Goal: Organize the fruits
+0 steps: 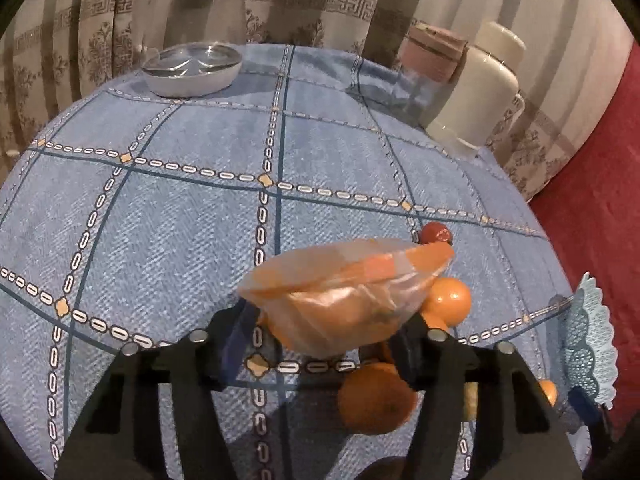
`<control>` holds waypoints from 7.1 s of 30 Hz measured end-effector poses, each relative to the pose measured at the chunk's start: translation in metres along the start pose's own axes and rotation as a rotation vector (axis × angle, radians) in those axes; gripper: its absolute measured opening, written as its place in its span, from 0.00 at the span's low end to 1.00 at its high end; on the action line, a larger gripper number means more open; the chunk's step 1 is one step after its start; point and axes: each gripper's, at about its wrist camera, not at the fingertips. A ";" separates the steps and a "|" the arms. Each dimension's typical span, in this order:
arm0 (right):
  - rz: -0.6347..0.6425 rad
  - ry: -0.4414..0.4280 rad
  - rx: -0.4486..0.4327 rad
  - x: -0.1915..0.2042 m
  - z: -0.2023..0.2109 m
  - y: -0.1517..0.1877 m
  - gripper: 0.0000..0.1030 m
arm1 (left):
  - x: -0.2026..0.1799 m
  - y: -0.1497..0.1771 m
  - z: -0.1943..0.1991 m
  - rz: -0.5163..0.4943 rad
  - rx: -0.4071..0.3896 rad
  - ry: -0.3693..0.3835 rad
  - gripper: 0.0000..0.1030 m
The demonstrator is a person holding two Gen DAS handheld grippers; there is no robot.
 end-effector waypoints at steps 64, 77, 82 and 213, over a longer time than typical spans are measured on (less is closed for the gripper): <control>-0.174 0.195 -0.114 -0.091 0.065 -0.023 0.44 | -0.016 0.002 0.081 -0.029 -0.218 -0.023 0.45; -0.253 0.283 -0.051 -0.149 0.062 -0.002 0.44 | -0.058 0.001 0.092 -0.098 -0.224 0.015 0.45; -0.251 0.282 -0.048 -0.156 0.065 0.000 0.51 | -0.080 0.001 0.094 -0.134 -0.226 0.030 0.45; -0.014 -0.010 -0.234 -0.026 0.073 -0.028 0.97 | -0.045 -0.005 0.108 -0.125 -0.317 -0.099 0.90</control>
Point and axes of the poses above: each gripper's, at about its wrist camera, not at the fingertips, and z roughly against the way its jaws point, x to its left, y to its underside, and after that the axes turned 4 degrees about -x, right-handed
